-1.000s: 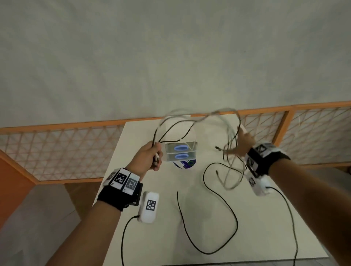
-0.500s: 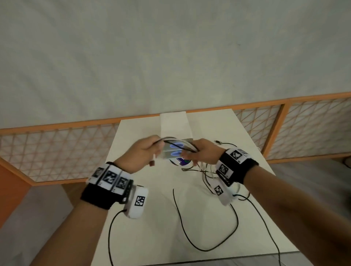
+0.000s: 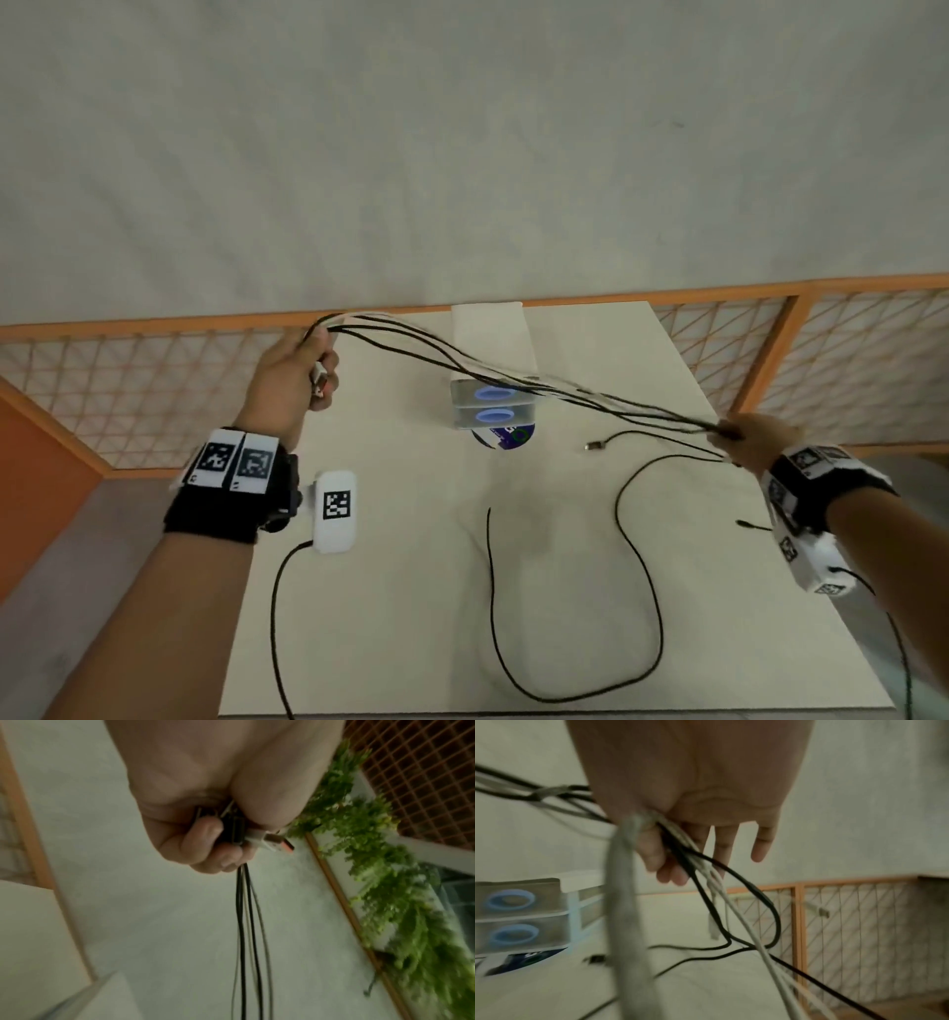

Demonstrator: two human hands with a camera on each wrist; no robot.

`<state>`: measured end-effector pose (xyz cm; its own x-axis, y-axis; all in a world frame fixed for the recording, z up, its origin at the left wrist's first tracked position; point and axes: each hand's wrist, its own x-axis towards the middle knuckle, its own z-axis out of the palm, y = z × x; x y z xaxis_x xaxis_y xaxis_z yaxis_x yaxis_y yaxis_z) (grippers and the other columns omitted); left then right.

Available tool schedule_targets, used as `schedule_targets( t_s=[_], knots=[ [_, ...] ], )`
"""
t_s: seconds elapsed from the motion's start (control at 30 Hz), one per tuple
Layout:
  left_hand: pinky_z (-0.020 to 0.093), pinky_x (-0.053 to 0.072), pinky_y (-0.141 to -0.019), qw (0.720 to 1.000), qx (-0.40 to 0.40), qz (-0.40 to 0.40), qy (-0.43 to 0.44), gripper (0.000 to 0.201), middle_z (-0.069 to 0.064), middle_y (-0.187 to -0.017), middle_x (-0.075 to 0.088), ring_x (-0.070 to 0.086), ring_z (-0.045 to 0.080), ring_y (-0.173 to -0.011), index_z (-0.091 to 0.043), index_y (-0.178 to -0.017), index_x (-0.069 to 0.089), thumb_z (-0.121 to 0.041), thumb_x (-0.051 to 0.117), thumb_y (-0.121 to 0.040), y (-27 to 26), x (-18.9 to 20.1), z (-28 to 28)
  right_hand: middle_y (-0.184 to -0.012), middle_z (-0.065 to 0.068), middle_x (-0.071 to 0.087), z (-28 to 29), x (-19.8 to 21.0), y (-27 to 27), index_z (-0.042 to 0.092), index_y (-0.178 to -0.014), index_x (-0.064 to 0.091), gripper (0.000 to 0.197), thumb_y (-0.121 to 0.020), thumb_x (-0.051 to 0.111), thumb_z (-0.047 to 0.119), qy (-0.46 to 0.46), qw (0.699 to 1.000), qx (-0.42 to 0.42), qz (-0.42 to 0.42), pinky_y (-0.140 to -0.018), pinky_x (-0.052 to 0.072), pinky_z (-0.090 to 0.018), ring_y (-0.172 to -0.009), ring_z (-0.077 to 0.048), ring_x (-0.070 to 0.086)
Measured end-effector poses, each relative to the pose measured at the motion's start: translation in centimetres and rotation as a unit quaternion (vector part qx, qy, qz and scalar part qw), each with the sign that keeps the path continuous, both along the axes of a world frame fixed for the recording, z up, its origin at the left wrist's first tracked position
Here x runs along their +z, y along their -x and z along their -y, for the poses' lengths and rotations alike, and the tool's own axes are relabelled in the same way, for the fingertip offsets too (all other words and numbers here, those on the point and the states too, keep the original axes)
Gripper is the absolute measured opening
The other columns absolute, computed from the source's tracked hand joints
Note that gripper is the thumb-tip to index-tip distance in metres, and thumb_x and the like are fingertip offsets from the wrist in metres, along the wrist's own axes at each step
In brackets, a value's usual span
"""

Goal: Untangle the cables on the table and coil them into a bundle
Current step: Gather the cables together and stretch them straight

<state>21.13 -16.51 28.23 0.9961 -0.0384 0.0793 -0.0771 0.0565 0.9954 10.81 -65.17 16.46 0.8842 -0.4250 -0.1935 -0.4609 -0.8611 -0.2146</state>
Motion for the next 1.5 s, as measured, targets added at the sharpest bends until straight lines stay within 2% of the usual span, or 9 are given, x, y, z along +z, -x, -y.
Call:
schedule_targets(
  t_s=[0.13, 0.23, 0.37, 0.47, 0.57, 0.63, 0.8, 1.2, 1.5],
  knots=[
    [0.011, 0.021, -0.034, 0.988, -0.049, -0.072, -0.131, 0.03, 0.003, -0.066, 0.041, 0.041, 0.004, -0.031, -0.02, -0.071, 0.042, -0.025, 0.038, -0.101, -0.9, -3.3, 1.6, -0.054, 0.006, 0.058, 1.6, 4.4, -2.6, 0.004, -0.104, 0.057, 0.041, -0.089, 0.046, 0.041, -0.277, 0.895, -0.208, 0.282, -0.06, 0.041, -0.034, -0.055, -0.02, 0.048],
    [0.011, 0.021, -0.034, 0.981, -0.077, -0.066, -0.167, 0.032, 0.004, -0.063, 0.041, 0.041, 0.006, -0.03, -0.017, -0.07, 0.04, -0.023, 0.038, -0.101, -0.4, -5.0, 3.6, -0.076, -0.001, 0.058, 3.0, 9.2, -4.9, 0.021, -0.102, 0.047, 0.031, -0.092, 0.036, 0.048, -0.473, 0.698, -0.262, 0.47, -0.062, 0.057, -0.032, -0.058, -0.017, 0.06],
    [0.013, 0.024, -0.037, 0.98, -0.094, -0.059, -0.166, 0.031, 0.002, -0.063, 0.042, 0.041, 0.007, -0.034, -0.018, -0.071, 0.04, -0.025, 0.038, -0.101, 0.0, -5.4, 5.1, -0.103, -0.008, 0.069, 8.0, 13.5, -6.9, 0.013, -0.125, 0.059, 0.057, -0.086, 0.049, 0.053, -0.412, 0.638, -0.3, 0.577, -0.095, 0.048, -0.042, -0.102, -0.024, 0.062],
    [0.014, 0.024, -0.037, 0.983, -0.078, -0.06, -0.155, 0.029, 0.002, -0.064, 0.043, 0.041, 0.007, -0.034, -0.017, -0.073, 0.041, -0.024, 0.039, -0.101, -0.4, -5.1, 5.2, -0.084, 0.003, 0.054, 0.7, 18.2, -4.6, 0.028, -0.085, 0.053, 0.021, -0.098, 0.038, 0.035, -0.436, 0.714, -0.175, 0.519, -0.086, 0.051, -0.031, -0.084, -0.014, 0.058],
    [0.014, 0.024, -0.038, 0.984, -0.073, -0.068, -0.146, 0.029, 0.003, -0.064, 0.043, 0.04, 0.007, -0.033, -0.017, -0.073, 0.042, -0.023, 0.039, -0.101, -0.9, -5.0, 4.8, -0.105, -0.015, 0.056, -2.0, 16.2, -4.6, 0.031, -0.069, 0.036, 0.034, -0.091, 0.049, 0.008, -0.104, 0.97, -0.036, 0.215, -0.089, 0.037, -0.037, -0.109, -0.032, 0.053],
    [0.014, 0.023, -0.038, 0.985, -0.069, -0.071, -0.144, 0.03, 0.003, -0.064, 0.043, 0.04, 0.008, -0.032, -0.016, -0.072, 0.041, -0.022, 0.04, -0.101, -1.1, -5.2, 4.5, -0.095, -0.023, 0.062, -2.1, 14.0, -4.6, 0.018, -0.072, 0.044, 0.021, -0.088, 0.056, 0.009, -0.034, 0.998, 0.011, 0.061, -0.077, 0.037, -0.032, -0.088, -0.029, 0.053],
    [0.017, 0.025, -0.037, 0.985, -0.053, -0.07, -0.149, 0.031, 0.005, -0.065, 0.043, 0.042, 0.007, -0.032, -0.014, -0.072, 0.04, -0.023, 0.039, -0.101, -1.2, -6.0, 4.2, -0.076, -0.016, 0.062, -3.6, 9.5, -3.3, 0.002, -0.087, 0.063, 0.01, -0.08, 0.07, 0.003, -0.291, 0.956, 0.025, -0.028, -0.062, 0.052, -0.031, -0.067, -0.025, 0.058],
    [0.017, 0.038, -0.041, 0.944, -0.291, 0.013, -0.159, 0.031, 0.011, -0.089, 0.065, 0.05, 0.008, -0.049, -0.003, -0.118, 0.054, -0.026, 0.041, -0.1, 5.1, -4.0, 13.6, -0.09, -0.002, 0.06, -15.0, 8.1, -3.6, 0.007, -0.103, 0.059, 0.017, -0.086, 0.061, 0.006, -0.339, 0.91, 0.24, 0.003, -0.083, 0.042, -0.03, -0.087, -0.017, 0.053],
    [0.043, 0.052, -0.088, 0.888, -0.324, 0.111, -0.306, 0.048, 0.012, -0.12, 0.056, 0.056, 0.019, -0.107, -0.01, -0.127, 0.053, -0.042, 0.044, -0.093, 3.2, -5.3, 13.3, -0.076, -0.001, 0.068, -16.0, 8.6, -2.8, 0.005, -0.097, 0.064, 0.041, -0.073, 0.046, -0.024, -0.556, 0.809, 0.186, 0.042, -0.06, 0.051, -0.023, -0.069, -0.014, 0.061]
  ],
)
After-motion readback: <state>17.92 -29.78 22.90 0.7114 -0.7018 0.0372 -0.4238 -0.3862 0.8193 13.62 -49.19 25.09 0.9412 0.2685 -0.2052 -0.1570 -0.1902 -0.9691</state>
